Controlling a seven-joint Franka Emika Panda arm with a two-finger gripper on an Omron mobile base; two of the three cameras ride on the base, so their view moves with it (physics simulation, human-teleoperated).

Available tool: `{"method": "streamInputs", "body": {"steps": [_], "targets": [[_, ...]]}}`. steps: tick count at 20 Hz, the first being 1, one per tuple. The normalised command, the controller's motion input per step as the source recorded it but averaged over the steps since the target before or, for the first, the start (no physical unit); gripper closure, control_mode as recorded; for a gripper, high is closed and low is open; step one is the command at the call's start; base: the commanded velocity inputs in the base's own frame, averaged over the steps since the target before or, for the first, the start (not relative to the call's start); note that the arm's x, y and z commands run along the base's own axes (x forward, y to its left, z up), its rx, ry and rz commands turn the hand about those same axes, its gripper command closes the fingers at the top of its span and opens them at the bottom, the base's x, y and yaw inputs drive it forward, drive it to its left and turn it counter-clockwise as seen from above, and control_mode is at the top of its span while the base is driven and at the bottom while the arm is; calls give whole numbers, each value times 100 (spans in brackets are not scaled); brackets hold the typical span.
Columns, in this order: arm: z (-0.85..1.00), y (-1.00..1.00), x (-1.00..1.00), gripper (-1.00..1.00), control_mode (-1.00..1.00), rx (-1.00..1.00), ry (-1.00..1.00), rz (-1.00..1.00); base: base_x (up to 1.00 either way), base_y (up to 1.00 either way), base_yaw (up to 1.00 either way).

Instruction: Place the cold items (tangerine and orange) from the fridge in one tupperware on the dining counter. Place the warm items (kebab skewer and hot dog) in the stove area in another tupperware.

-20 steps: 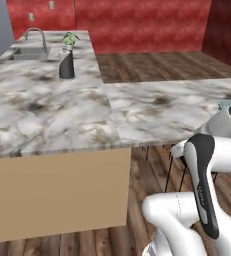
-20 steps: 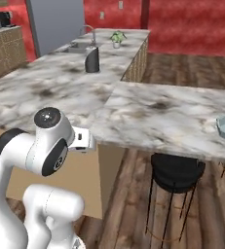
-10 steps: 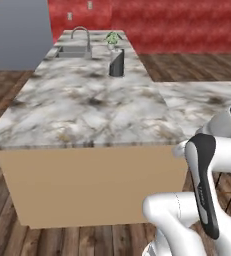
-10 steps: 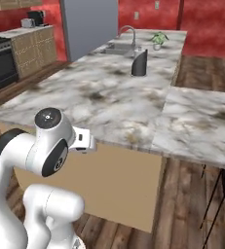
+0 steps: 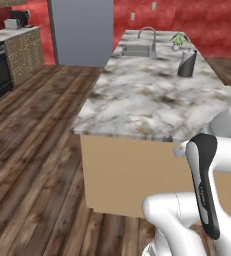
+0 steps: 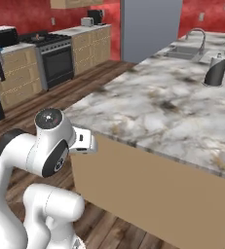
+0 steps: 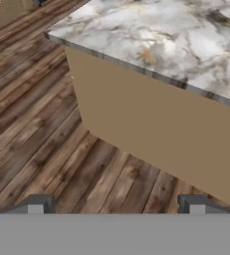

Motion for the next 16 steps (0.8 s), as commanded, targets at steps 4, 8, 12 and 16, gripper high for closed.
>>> {"method": "streamInputs", "body": {"steps": [4,8,12,16], "targets": [[0,0,0,-100,100,0,0,0,0,100,27],[0,0,0,-100,100,0,0,0,0,100,25],[0,0,0,-100,100,0,0,0,15,100,32],[0,0,0,-100,100,0,0,0,35,100,32]]}}
